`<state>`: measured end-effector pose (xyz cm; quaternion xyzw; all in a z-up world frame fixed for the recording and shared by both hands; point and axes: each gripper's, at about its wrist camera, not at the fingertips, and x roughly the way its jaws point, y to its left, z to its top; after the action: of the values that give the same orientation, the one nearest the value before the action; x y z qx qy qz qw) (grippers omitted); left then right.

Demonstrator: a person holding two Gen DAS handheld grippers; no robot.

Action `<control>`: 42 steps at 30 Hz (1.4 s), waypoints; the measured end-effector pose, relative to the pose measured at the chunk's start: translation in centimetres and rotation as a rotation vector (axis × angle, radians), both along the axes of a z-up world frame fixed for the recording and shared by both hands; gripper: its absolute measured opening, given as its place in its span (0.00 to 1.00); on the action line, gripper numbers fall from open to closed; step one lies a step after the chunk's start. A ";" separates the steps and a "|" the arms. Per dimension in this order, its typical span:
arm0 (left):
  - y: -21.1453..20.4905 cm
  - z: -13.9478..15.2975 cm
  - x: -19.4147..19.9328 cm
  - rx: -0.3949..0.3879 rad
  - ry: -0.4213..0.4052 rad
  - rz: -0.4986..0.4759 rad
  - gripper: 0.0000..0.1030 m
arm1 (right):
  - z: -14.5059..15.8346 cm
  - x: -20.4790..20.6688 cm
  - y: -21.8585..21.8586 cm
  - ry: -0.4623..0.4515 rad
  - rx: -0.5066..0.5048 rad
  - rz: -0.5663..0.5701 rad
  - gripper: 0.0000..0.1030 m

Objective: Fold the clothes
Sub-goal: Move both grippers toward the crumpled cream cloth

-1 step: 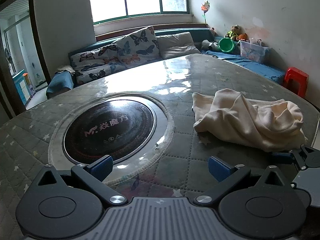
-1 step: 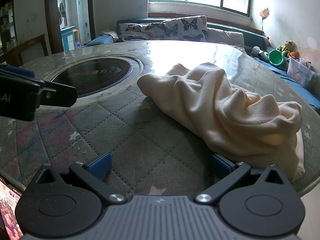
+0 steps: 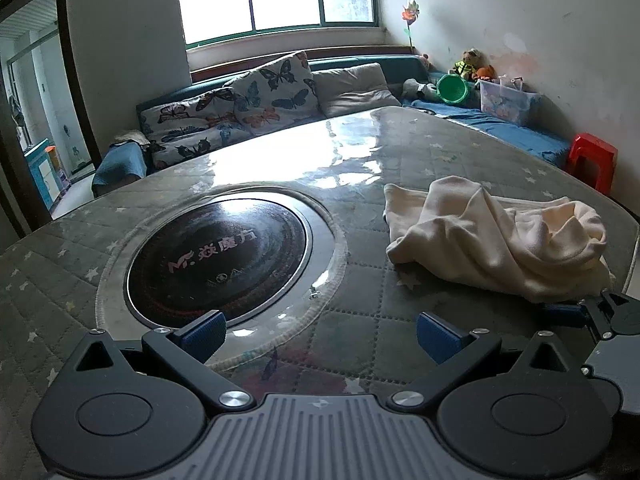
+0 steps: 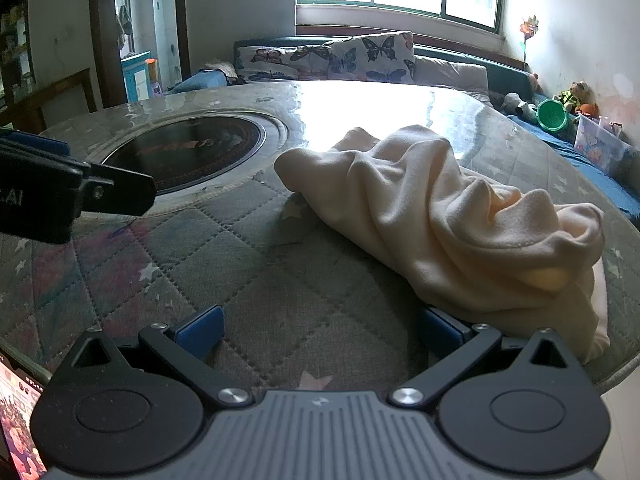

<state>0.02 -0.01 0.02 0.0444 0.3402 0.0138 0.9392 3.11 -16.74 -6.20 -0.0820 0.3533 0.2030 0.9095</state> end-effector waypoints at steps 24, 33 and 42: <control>-1.3 -1.9 2.0 -0.067 0.105 -0.093 1.00 | 1.3 0.0 -2.4 0.026 -0.005 -0.046 0.97; -2.7 -2.1 1.7 -0.037 0.110 -0.132 1.00 | 1.4 -0.4 -3.8 0.047 -0.017 -0.101 0.98; -3.2 -2.1 1.6 -0.008 0.125 -0.133 1.00 | 1.4 -0.9 -4.8 0.050 -0.029 -0.135 0.98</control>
<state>1.60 -3.18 -2.07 0.0639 0.3945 -0.0527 0.9151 2.17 -21.53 -4.84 -0.0663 0.3834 0.1381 0.9108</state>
